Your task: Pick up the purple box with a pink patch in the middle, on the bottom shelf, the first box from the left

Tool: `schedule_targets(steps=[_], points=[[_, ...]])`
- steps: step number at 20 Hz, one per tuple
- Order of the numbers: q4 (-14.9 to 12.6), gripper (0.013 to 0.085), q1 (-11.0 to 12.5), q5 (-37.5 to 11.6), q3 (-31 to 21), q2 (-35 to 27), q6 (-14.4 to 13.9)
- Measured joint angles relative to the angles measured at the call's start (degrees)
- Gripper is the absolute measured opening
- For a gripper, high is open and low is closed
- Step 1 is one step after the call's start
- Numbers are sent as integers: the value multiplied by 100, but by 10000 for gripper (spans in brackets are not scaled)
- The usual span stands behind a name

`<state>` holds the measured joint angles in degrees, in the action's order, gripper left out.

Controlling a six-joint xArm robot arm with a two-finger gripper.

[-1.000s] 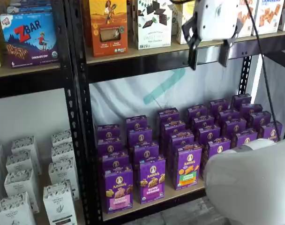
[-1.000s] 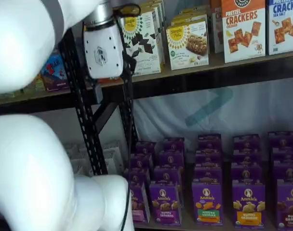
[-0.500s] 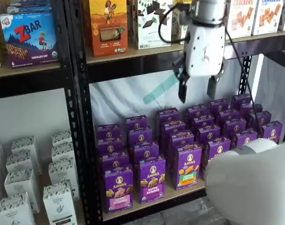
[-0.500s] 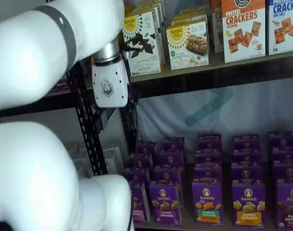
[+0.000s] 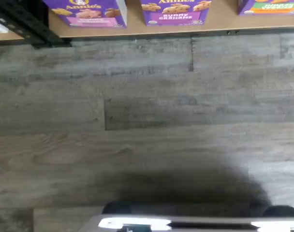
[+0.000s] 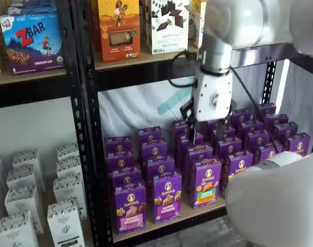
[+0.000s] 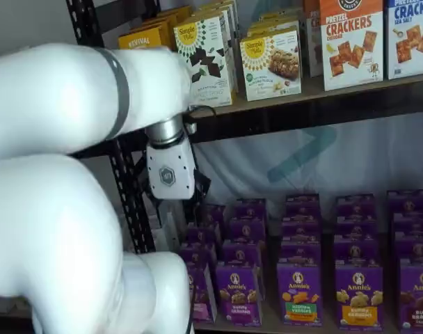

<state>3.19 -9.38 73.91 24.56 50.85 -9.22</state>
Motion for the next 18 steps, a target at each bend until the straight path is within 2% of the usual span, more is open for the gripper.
schedule_targets(steps=[11,18], points=[[-242,850,-163,-1858,-861,-949,-209],[-497,850,-309,-3091,-1030,-1987,-520]])
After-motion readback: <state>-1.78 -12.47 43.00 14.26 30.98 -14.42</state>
